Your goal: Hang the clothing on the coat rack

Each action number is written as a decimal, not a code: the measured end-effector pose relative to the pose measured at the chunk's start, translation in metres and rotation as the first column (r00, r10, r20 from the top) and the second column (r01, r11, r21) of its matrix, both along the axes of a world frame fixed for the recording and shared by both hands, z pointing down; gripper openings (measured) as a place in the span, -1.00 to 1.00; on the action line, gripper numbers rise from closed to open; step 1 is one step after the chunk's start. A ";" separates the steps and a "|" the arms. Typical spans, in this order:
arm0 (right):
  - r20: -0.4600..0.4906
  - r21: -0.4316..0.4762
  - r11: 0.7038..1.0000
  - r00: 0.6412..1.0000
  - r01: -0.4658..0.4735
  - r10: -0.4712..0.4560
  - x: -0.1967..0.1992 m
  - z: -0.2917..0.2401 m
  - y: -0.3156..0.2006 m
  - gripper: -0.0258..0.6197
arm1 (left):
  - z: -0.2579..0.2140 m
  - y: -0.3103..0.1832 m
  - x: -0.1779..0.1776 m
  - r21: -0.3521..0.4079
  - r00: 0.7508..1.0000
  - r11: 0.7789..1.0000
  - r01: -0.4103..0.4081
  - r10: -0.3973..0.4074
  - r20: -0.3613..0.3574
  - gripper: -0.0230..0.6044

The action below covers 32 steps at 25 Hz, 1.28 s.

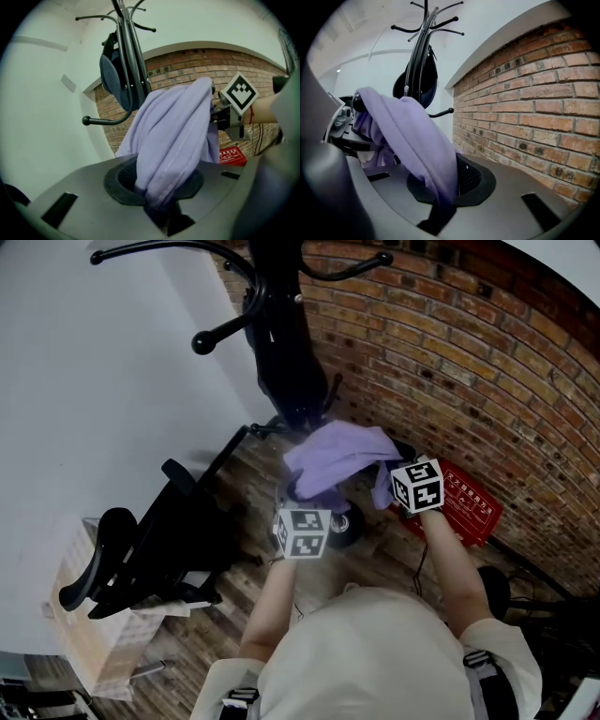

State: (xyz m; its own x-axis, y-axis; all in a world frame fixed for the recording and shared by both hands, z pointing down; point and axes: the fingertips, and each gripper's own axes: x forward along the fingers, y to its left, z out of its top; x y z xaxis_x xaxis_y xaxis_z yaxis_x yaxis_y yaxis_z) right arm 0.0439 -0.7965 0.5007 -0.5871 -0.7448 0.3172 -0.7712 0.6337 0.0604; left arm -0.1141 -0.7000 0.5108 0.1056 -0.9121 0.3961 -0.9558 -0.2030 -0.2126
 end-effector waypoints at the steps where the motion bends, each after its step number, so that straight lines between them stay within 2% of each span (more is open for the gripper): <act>1: -0.002 -0.011 1.000 1.000 0.006 -0.006 -0.003 0.007 0.004 -0.87 | 0.004 0.000 0.003 -0.006 1.000 1.000 -0.006 0.006 -0.002 -0.63; 9: 0.021 -0.080 0.995 0.998 0.063 -0.062 -0.036 0.049 0.040 -0.87 | 0.026 0.001 0.031 -0.028 0.999 0.999 -0.044 0.043 -0.027 -0.61; 17: 0.110 -0.115 0.987 0.989 0.108 -0.095 -0.073 0.064 0.071 -0.87 | 0.035 0.000 0.057 -0.028 0.994 0.995 -0.091 0.089 -0.066 -0.60; 26: 0.111 -0.121 0.988 0.990 0.097 -0.083 -0.068 0.065 0.073 -0.87 | 0.037 -0.001 0.056 -0.023 0.992 0.995 -0.101 0.099 -0.082 -0.57; 28: 0.117 -0.121 0.988 0.990 0.093 -0.078 -0.065 0.063 0.074 -0.80 | 0.036 0.001 0.055 -0.022 0.992 0.995 -0.096 0.094 -0.081 -0.56; 32: 0.128 -0.132 0.989 0.990 0.071 -0.054 -0.056 0.061 0.080 -0.62 | 0.035 0.010 0.052 -0.028 0.994 0.996 -0.087 0.085 -0.072 -0.40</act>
State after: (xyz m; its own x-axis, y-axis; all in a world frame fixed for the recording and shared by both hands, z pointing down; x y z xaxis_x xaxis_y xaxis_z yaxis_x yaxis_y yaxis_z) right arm -0.0122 -0.7162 0.5619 -0.6721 -0.6604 0.3350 -0.7260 0.6767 -0.1225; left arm -0.0625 -0.6904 0.5454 0.2118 -0.8859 0.4126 -0.9470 -0.2904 -0.1373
